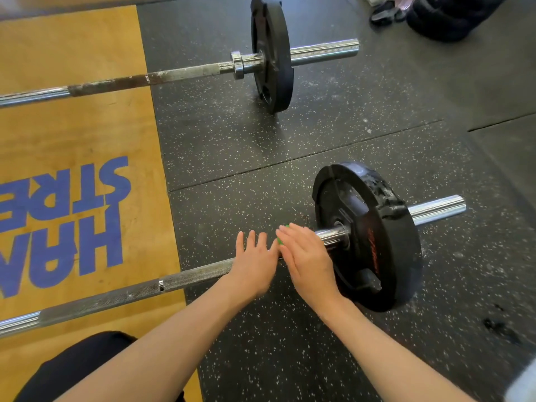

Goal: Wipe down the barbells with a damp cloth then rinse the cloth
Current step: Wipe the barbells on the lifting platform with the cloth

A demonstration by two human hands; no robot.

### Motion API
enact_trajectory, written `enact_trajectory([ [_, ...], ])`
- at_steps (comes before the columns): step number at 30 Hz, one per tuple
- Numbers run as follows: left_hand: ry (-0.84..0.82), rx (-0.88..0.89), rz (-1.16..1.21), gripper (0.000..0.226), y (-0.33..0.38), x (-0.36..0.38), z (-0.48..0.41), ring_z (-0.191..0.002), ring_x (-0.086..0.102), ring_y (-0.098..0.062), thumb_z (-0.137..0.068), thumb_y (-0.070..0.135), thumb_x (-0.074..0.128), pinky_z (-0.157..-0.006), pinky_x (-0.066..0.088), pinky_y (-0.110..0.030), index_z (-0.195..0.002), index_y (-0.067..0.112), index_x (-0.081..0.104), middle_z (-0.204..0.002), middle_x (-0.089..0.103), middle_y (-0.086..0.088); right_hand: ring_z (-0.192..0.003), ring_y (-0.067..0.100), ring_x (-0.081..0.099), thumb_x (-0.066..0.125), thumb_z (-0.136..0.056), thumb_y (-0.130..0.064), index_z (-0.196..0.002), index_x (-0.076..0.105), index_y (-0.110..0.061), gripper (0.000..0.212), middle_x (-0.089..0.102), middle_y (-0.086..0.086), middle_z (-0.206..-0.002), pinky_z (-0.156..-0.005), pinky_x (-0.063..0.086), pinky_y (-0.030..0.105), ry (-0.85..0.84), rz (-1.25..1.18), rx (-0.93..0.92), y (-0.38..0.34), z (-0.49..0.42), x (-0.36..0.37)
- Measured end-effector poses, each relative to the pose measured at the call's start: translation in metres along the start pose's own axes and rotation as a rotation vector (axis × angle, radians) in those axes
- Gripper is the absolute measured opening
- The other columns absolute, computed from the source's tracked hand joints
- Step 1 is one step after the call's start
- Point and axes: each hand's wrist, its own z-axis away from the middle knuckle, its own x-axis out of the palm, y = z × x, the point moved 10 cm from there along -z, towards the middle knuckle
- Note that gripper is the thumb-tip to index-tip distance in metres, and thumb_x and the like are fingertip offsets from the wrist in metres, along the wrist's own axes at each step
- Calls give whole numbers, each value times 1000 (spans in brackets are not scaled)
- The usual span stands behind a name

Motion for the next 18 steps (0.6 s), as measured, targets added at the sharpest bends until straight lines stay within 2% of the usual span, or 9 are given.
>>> enact_trajectory([
  [3,5,7,5,86,0,0,0,-152,6,-42,-93,11,63,-123,0,-60,-157,11,6,-160,15,-22,-140,20,47,38,-108,-28,-140,59,-9,43,57,5,-144,-123,27,41,-40,63,-58,6,9,3],
  [5,21,18,40,74,-1,2,-2,-151,10,-42,-96,14,62,-123,1,-60,-153,14,16,-157,22,-20,-121,18,61,29,-109,-29,-126,68,-10,46,69,4,-124,-121,31,45,-60,142,60,18,-4,-5],
  [7,43,25,68,61,-2,2,-2,-150,14,-41,-101,20,58,-123,2,-60,-149,16,21,-153,28,-19,-90,22,65,23,-108,-29,-94,70,-15,51,71,2,-91,-108,43,44,-206,266,208,32,-30,-6],
  [8,49,30,70,58,-2,2,-1,-149,16,-41,-102,22,56,-123,2,-60,-148,15,22,-152,30,-18,-85,25,64,22,-108,-29,-89,67,-14,51,70,4,-87,-94,47,42,-318,326,263,40,-41,0],
  [10,58,42,68,53,-1,1,0,-148,18,-41,-103,24,53,-123,4,-60,-147,13,25,-150,32,-19,-88,30,60,24,-107,-27,-97,65,-11,45,68,8,-97,-71,42,38,-520,348,408,53,-56,13],
  [12,80,41,48,52,0,-2,1,-147,20,-41,-103,23,54,-123,5,-59,-145,12,26,-149,33,-19,-92,32,58,26,-107,-28,-104,65,-10,43,64,7,-100,-71,40,37,-619,311,491,55,-62,24],
  [14,85,38,19,60,0,-3,2,-148,19,-41,-97,16,60,-123,4,-59,-145,10,25,-149,32,-21,-92,32,64,27,-108,-34,-97,69,-11,49,67,8,-95,-70,39,36,-538,280,430,41,-62,25],
  [16,83,38,7,72,1,-3,2,-149,18,-42,-90,7,64,-123,3,-59,-148,9,22,-151,29,-21,-89,28,67,31,-109,-29,-90,68,-15,44,69,4,-88,-69,41,35,-348,279,265,21,-48,15],
  [18,86,47,9,69,2,-3,2,-150,17,-42,-92,7,63,-123,3,-59,-147,10,22,-152,29,-21,-109,22,65,36,-108,-27,-116,68,-12,36,70,2,-112,-95,48,36,-204,181,119,12,-17,5],
])
